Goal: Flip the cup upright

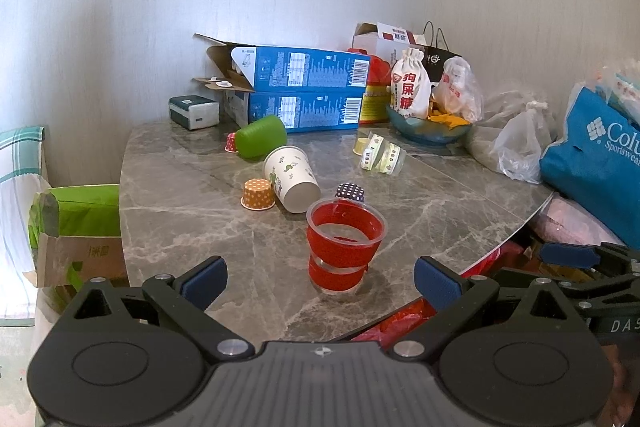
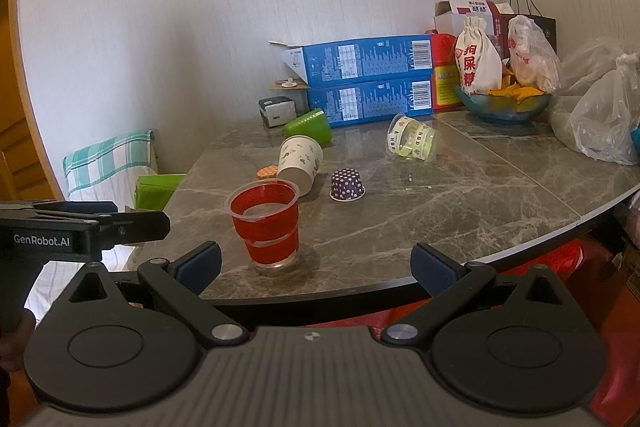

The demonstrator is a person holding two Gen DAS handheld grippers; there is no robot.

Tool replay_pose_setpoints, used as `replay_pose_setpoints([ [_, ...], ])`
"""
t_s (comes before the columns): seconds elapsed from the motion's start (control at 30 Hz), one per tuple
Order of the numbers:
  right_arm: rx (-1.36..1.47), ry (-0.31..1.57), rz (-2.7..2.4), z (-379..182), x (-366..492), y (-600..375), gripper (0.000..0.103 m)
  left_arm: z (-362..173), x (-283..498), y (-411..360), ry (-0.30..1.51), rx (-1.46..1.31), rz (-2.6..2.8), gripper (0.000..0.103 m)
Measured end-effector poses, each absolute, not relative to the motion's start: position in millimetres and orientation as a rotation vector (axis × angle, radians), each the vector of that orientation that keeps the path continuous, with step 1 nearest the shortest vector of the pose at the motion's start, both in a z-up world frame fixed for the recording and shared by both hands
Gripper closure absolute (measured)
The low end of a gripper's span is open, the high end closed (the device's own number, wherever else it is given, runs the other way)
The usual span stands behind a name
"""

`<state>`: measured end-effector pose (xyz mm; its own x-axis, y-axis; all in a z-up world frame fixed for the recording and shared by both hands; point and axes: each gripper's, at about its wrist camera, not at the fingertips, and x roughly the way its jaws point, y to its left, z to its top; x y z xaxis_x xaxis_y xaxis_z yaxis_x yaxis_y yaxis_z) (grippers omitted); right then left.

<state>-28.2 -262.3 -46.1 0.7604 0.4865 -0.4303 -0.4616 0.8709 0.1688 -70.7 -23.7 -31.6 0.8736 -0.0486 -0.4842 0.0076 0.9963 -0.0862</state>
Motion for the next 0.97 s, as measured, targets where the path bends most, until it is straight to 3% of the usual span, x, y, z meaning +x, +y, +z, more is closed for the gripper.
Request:
replay_pose_setpoints([
  [0.97,0.059,0.492,0.522,-49.6,-26.2,-263.1,0.001,-32.4,-66.9,-21.4,0.495,-0.093,-0.017,0.002],
])
